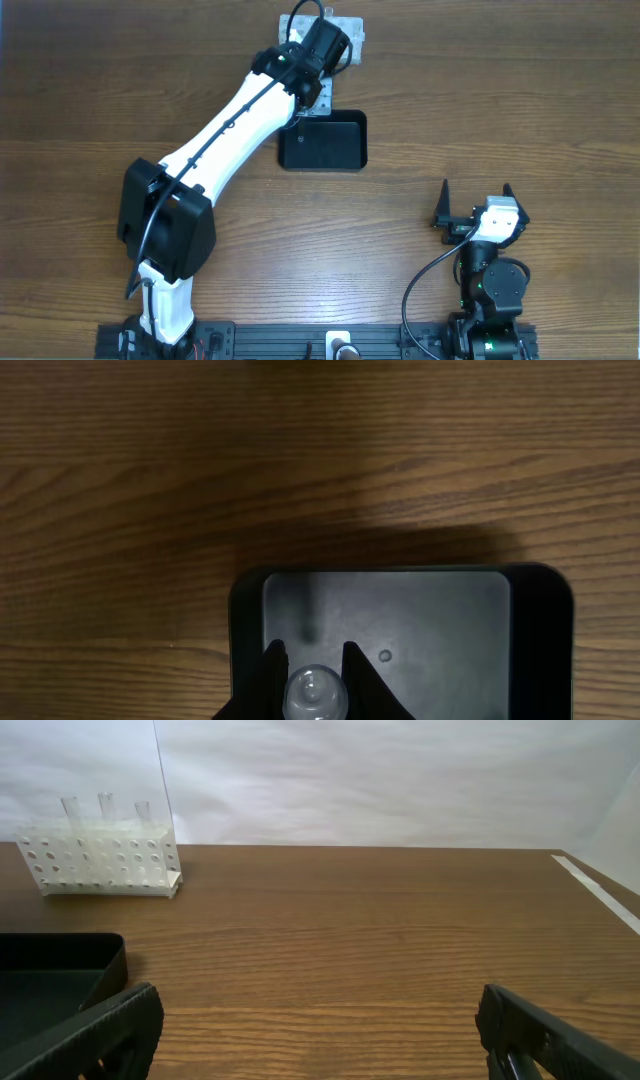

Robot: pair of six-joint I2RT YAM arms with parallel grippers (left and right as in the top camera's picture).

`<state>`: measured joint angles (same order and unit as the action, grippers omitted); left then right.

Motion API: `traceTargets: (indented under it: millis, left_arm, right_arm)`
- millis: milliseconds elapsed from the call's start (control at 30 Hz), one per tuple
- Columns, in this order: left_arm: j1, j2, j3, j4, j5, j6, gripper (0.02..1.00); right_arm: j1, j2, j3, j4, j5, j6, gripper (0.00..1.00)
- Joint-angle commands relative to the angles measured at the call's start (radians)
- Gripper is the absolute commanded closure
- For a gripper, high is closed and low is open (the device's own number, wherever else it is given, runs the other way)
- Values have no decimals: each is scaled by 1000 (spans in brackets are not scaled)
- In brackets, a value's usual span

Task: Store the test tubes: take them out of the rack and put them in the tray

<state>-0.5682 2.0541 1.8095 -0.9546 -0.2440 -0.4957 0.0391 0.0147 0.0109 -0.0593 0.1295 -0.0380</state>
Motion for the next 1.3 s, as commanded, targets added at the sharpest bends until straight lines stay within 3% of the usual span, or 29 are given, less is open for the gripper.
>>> traceTargets:
  millis: [33,933,1300]
  left_arm:
    - [25,31,3,-1,-16,-17,978]
    - [63,142,3,-1,31,-18,956]
    - [80,142,3,-31,90,-18,947]
  right_arm:
    - [6,-7,-6,-4,-5,-4,9]
    - [6,-7,-6,-4,-5,-4,7]
    - [6,-7,-6,-4,-5,-4,9]
